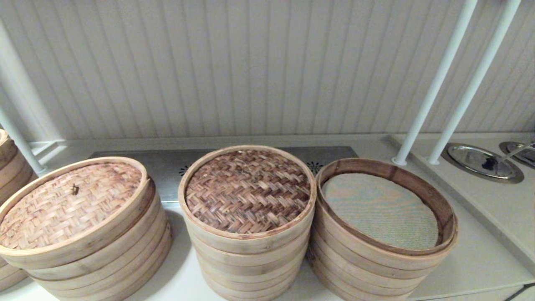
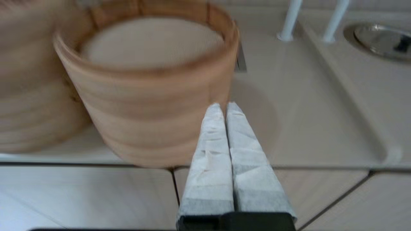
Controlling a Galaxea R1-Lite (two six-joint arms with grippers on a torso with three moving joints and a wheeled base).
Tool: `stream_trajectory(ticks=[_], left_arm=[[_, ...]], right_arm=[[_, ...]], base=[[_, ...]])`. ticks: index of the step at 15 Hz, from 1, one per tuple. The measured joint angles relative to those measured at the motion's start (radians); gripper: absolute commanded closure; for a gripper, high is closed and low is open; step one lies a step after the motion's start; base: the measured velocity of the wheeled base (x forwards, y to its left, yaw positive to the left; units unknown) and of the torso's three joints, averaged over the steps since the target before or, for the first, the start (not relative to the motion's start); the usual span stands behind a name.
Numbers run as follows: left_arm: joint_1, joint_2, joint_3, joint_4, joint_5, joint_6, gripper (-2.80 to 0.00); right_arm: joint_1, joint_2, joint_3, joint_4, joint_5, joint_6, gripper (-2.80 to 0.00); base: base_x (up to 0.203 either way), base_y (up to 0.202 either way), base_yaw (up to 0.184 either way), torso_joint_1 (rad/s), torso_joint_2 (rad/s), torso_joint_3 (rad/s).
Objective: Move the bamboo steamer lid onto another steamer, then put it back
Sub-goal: Pick up the steamer
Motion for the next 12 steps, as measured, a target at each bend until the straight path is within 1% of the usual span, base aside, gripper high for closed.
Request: stream_trajectory(ticks=[3, 6, 7, 10, 12], left_arm=[[0.0, 0.0, 0.0, 0.0, 0.0, 0.0, 0.0], [0.0, 0.0, 0.0, 0.0, 0.0, 0.0, 0.0], [0.0, 0.0, 0.0, 0.0, 0.0, 0.0, 0.0], [0.0, 0.0, 0.0, 0.0, 0.0, 0.0, 0.0], [0.0, 0.0, 0.0, 0.0, 0.001, 0.0, 0.0]], right_arm=[[0.007, 0.214, -0.201, -0.006, 0.019, 0.007, 0.0], [0.027, 0.469, -0.446, -0.005, 0.08, 0.043, 0.0], [0.036, 0.54, -0.504, -0.003, 0.092, 0.052, 0.0], [0.105, 0.796, -0.699, -0.001, 0.114, 0.081, 0.0], [0.185, 0.957, -0.813, 0.001, 0.117, 0.108, 0.0]], base=[[0.0, 0.0, 0.0, 0.0, 0.0, 0.0], [0.0, 0.0, 0.0, 0.0, 0.0, 0.0], [0.0, 0.0, 0.0, 0.0, 0.0, 0.0], [0.0, 0.0, 0.0, 0.0, 0.0, 0.0], [0.0, 0.0, 0.0, 0.0, 0.0, 0.0]])
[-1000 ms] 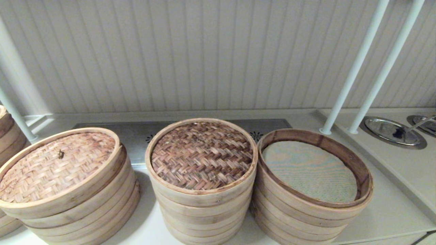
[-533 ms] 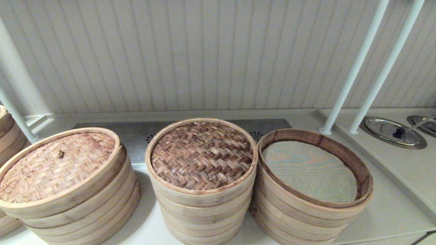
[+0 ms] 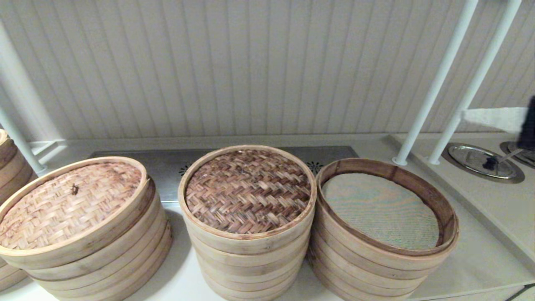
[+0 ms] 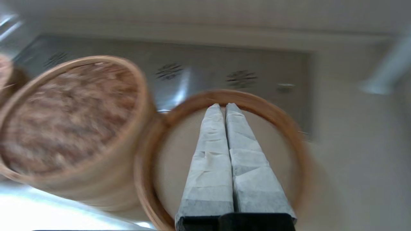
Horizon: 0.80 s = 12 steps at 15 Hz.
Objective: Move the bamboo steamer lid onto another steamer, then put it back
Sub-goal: Pick up the steamer
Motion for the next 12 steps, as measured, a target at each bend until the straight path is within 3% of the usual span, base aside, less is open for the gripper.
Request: stream_trajectory(ticks=[5, 10, 11, 12], left_arm=[[0.0, 0.0, 0.0, 0.0, 0.0, 0.0, 0.0], [0.0, 0.0, 0.0, 0.0, -0.001, 0.0, 0.0], [0.0, 0.0, 0.0, 0.0, -0.001, 0.0, 0.0], [0.0, 0.0, 0.0, 0.0, -0.001, 0.0, 0.0]], right_arm=[[0.205, 0.348, -0.252, 0.023, -0.018, 0.038, 0.0], [0.353, 0.602, -0.446, 0.041, -0.039, 0.042, 0.0], [0.375, 0.637, -0.478, 0.046, -0.051, 0.043, -2.8], [0.399, 0.672, -0.512, 0.047, -0.087, 0.044, -2.8]], base=[[0.0, 0.0, 0.0, 0.0, 0.0, 0.0], [0.0, 0.0, 0.0, 0.0, 0.0, 0.0], [0.0, 0.0, 0.0, 0.0, 0.0, 0.0], [0.0, 0.0, 0.0, 0.0, 0.0, 0.0]])
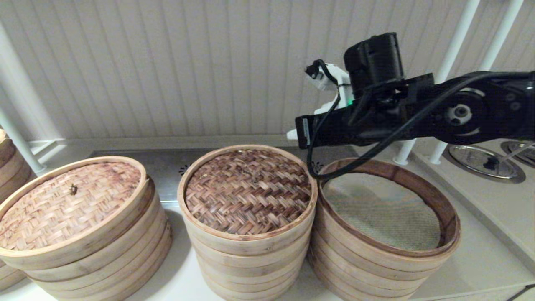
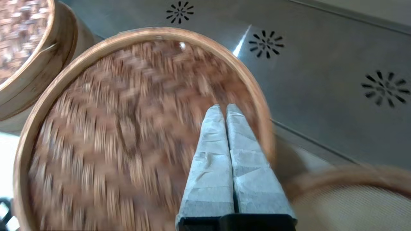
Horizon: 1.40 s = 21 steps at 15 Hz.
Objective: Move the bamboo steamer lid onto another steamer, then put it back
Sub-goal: Pick up the steamer
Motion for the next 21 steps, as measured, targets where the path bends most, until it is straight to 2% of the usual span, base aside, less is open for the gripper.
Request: stream_trajectory(ticks=[2, 6, 13, 21], left_arm=[[0.0, 0.0, 0.0, 0.0, 0.0, 0.0, 0.0], [0.0, 0.0, 0.0, 0.0, 0.0, 0.0, 0.0], [0.0, 0.0, 0.0, 0.0, 0.0, 0.0, 0.0], [0.0, 0.0, 0.0, 0.0, 0.0, 0.0, 0.0]], right_arm=[[0.047, 0.054, -0.052, -0.003, -0.077, -0.003, -2.8], [0.109, 0.12, -0.111, -0.006, -0.094, -0.006, -2.8], [0.144, 0.178, -0.144, -0.005, -0.103, -0.007, -2.8], [0.189, 0.178, -0.12, -0.006, -0.187, -0.004, -2.8]], base=[[0.0, 0.0, 0.0, 0.0, 0.0, 0.0], [0.0, 0.0, 0.0, 0.0, 0.0, 0.0], [0.0, 0.0, 0.0, 0.0, 0.0, 0.0], [0.0, 0.0, 0.0, 0.0, 0.0, 0.0]])
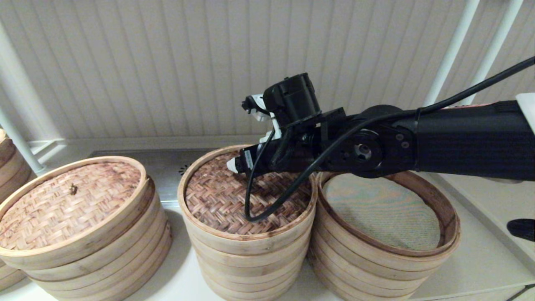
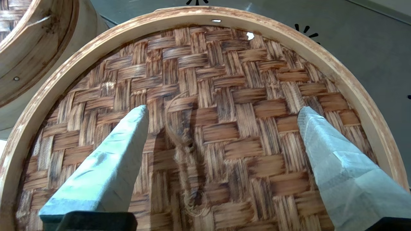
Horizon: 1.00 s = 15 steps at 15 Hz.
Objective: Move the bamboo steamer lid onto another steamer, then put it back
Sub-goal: Pick up the steamer
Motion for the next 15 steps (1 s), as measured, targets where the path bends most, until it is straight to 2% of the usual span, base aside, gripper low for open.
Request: stream_trajectory(ticks=[7, 13, 14, 15], left_arm=[[0.0, 0.0, 0.0, 0.0, 0.0, 0.0, 0.0], [0.0, 0.0, 0.0, 0.0, 0.0, 0.0, 0.0], [0.0, 0.0, 0.0, 0.0, 0.0, 0.0, 0.0], [0.0, 0.0, 0.0, 0.0, 0.0, 0.0, 0.0]], right_arm=[[0.014, -0.009, 0.021, 0.0, -0.048, 0.005, -2.8], [0.013, -0.007, 0.031, -0.002, -0.049, 0.007, -2.8], [0.013, -0.006, 0.032, -0.002, -0.049, 0.006, 0.0], [0.014, -0.005, 0.032, -0.002, -0.049, 0.006, 0.0]], base=[[0.0, 0.0, 0.0, 0.0, 0.0, 0.0], [0.0, 0.0, 0.0, 0.0, 0.0, 0.0], [0.0, 0.0, 0.0, 0.0, 0.0, 0.0], [0.0, 0.0, 0.0, 0.0, 0.0, 0.0]])
